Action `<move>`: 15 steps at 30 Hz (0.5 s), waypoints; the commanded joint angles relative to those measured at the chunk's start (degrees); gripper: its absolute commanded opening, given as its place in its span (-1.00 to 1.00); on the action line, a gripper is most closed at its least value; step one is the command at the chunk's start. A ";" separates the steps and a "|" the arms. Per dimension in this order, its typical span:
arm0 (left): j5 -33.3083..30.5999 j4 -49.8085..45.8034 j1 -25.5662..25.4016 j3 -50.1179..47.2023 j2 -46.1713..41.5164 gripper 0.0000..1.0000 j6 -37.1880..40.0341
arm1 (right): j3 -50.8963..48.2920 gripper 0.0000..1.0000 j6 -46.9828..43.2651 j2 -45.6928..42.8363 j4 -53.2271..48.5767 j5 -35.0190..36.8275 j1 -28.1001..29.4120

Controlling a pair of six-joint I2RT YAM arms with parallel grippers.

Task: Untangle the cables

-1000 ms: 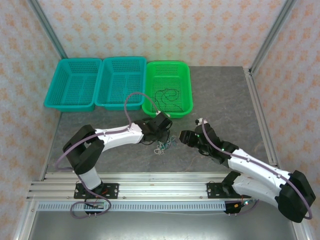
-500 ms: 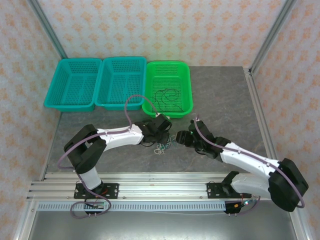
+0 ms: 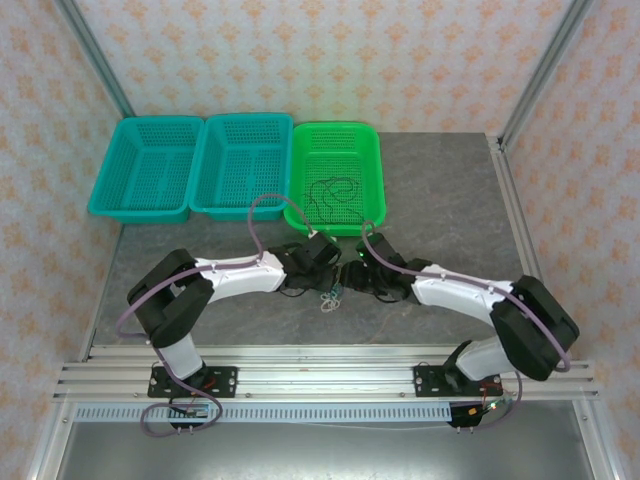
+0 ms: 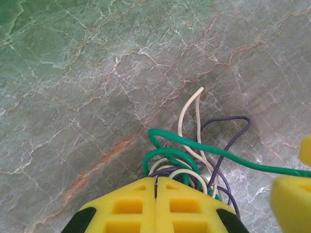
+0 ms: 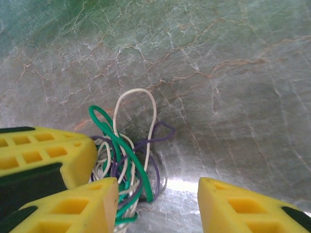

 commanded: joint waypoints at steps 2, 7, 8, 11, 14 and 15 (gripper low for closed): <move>2.05 1.87 0.13 -1.31 -3.11 -1.00 0.45 | 2.02 -0.13 1.02 2.25 0.59 0.94 0.12; 4.24 4.60 0.15 -3.03 -4.78 -1.00 1.00 | 2.23 -0.40 1.91 4.09 1.15 2.12 0.13; 4.01 4.71 0.16 -3.30 -5.11 -1.00 0.93 | 2.16 -0.57 2.32 4.47 0.97 2.65 0.12; 2.84 4.60 0.22 -3.86 -6.15 -1.00 0.83 | 1.35 -1.00 3.68 4.81 0.34 4.49 -0.05; 0.78 3.77 0.98 -4.90 -7.78 -1.00 0.42 | -0.21 -1.00 6.07 3.46 -1.92 8.47 -1.23; 0.03 3.17 1.55 -5.32 -8.39 -1.00 0.16 | -1.15 -1.00 7.02 2.39 -2.72 9.58 -2.10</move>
